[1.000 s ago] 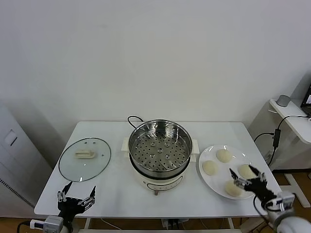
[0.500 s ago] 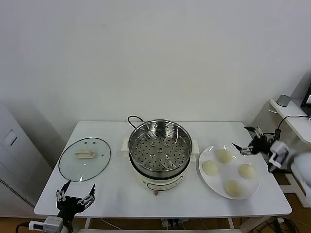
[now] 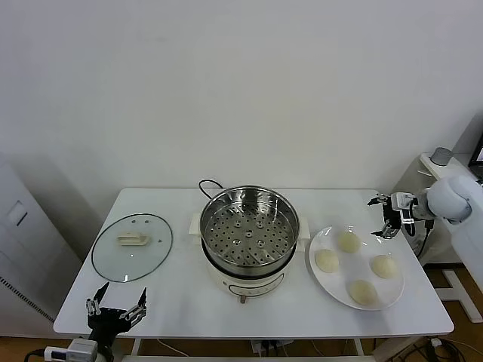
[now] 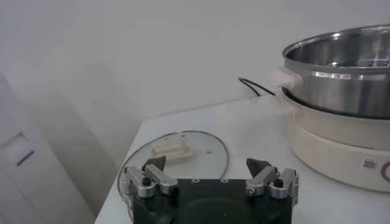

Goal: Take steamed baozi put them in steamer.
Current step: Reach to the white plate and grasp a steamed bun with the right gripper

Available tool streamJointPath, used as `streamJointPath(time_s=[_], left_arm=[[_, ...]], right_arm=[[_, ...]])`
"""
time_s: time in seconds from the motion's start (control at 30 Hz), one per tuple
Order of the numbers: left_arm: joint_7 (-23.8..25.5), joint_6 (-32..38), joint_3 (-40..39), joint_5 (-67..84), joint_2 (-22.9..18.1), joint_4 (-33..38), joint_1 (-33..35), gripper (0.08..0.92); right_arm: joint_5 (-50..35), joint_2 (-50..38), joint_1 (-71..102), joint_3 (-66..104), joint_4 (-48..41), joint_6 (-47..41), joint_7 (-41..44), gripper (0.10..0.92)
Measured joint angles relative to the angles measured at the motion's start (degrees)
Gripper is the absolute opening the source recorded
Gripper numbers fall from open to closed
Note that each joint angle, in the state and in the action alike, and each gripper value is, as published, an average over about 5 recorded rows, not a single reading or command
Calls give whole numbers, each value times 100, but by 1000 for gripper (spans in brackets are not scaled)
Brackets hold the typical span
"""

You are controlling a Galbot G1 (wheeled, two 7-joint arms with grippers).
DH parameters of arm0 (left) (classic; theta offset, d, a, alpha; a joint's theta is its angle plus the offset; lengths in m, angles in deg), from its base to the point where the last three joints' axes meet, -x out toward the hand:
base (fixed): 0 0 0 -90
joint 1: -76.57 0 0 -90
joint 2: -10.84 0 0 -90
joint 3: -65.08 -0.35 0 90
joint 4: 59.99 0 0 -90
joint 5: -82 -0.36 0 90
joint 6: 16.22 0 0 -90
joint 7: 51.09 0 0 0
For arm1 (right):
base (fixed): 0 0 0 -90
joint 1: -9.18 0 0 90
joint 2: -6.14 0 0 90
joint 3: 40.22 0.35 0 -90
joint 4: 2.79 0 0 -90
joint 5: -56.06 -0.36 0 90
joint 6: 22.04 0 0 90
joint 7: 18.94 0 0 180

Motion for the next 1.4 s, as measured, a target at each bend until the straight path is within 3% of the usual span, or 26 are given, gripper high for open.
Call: streamJointPath(time_s=[0.53,1.4], left_arm=[[4,-29,-7,-10,-18,7,44,823],[7,-34,-61,-41,-35,-66,32,823]], right_arm=[[993,997,-274,-68,-1198,361,187,823],[1504,1561,-327,20,-1915,435,-16,823]])
